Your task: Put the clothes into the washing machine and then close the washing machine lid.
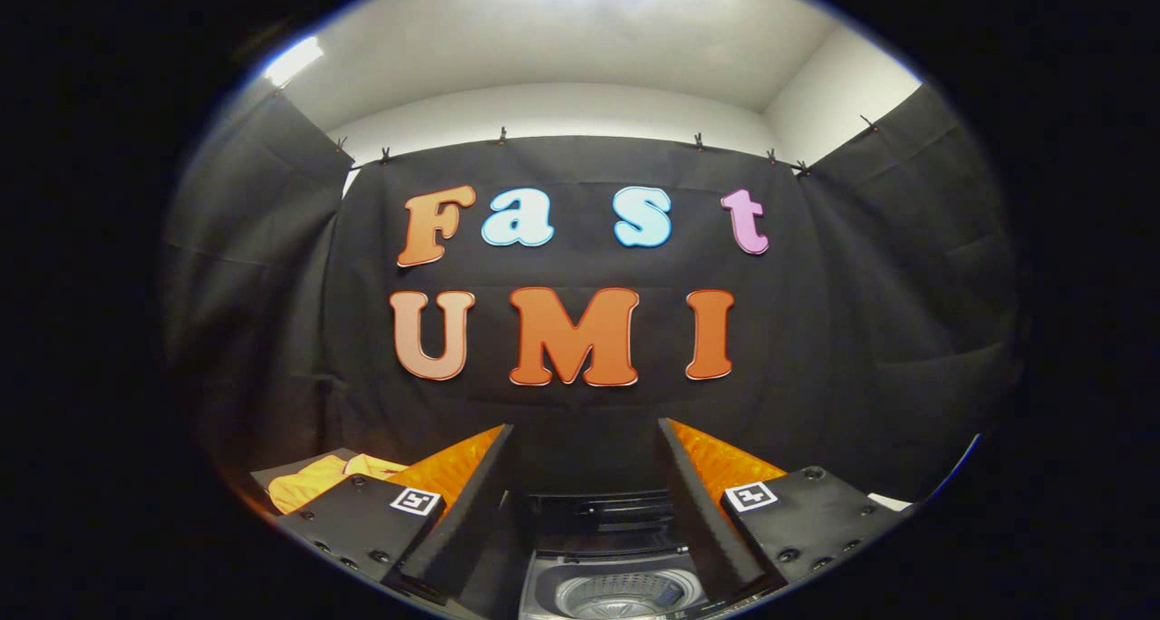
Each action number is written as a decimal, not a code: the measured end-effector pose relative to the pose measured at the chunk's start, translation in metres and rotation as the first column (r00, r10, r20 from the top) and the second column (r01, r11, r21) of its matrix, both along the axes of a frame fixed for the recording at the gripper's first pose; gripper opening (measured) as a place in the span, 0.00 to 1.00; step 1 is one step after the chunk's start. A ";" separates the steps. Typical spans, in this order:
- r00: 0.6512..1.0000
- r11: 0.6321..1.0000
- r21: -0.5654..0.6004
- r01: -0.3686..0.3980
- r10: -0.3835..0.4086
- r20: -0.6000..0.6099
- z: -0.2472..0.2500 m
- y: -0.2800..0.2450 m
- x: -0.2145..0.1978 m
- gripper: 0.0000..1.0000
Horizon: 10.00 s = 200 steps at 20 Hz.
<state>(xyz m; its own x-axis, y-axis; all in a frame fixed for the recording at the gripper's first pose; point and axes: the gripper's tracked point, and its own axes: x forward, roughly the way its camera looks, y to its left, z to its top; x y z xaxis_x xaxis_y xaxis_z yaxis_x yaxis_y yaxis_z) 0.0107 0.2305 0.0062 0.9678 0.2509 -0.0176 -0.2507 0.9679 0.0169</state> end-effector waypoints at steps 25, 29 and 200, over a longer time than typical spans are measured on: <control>0.855 0.934 0.024 -0.357 0.337 -0.394 -0.175 0.344 -0.010 0.99; 0.828 0.941 0.017 -0.338 0.305 -0.470 -0.202 0.348 -0.002 0.99; 0.931 0.997 0.075 -0.019 0.045 -0.361 -0.241 -0.072 0.295 0.99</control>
<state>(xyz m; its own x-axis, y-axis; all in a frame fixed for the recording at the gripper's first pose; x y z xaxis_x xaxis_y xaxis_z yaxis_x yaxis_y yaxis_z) 0.3053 0.1589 -0.2344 0.8903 0.2944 -0.3474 -0.2454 0.9528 0.1785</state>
